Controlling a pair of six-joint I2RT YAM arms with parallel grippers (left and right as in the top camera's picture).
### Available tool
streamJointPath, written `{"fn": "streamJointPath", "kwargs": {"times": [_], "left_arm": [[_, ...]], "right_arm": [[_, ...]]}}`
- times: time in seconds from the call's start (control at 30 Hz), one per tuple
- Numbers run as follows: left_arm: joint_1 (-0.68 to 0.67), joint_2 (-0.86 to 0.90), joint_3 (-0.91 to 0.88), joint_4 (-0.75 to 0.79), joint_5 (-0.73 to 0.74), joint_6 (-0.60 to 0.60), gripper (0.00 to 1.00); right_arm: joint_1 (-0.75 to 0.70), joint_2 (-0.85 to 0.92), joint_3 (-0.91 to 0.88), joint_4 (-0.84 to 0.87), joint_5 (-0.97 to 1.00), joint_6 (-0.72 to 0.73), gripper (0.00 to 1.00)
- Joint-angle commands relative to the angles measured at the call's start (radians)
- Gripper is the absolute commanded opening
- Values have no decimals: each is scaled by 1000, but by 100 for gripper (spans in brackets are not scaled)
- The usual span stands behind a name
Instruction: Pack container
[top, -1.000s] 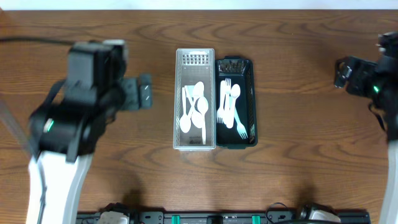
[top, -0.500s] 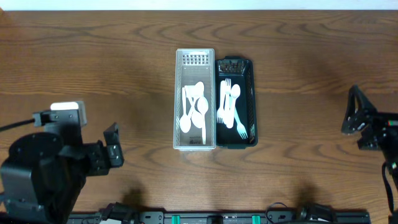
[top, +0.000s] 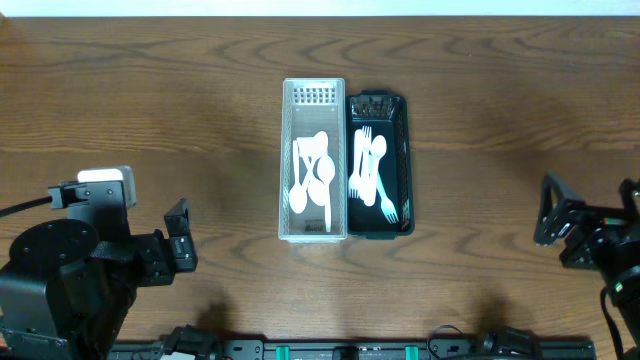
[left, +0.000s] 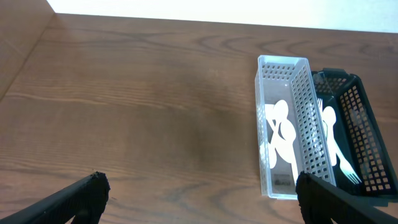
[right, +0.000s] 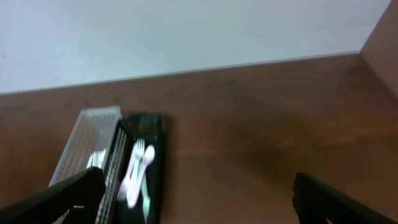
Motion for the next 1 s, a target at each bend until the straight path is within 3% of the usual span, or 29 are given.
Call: {"fn": "streamJointPath", "kwargs": {"times": [0.0, 0.23, 0.5, 0.7, 0.97], "left_arm": [[4, -2, 11, -2, -12, 5, 98], [4, -2, -4, 53, -13, 25, 98], [38, -69, -142, 314, -13, 153, 98], [119, -241, -356, 401, -11, 148, 98], [164, -504, -735, 650, -11, 149, 98]], "right_arm": [[8, 1, 3, -52, -8, -12, 99], [8, 1, 3, -186, -8, -12, 99], [8, 1, 3, -238, -8, -12, 99], [8, 1, 3, -238, -8, -12, 99], [8, 1, 3, -238, -8, -12, 99]]}}
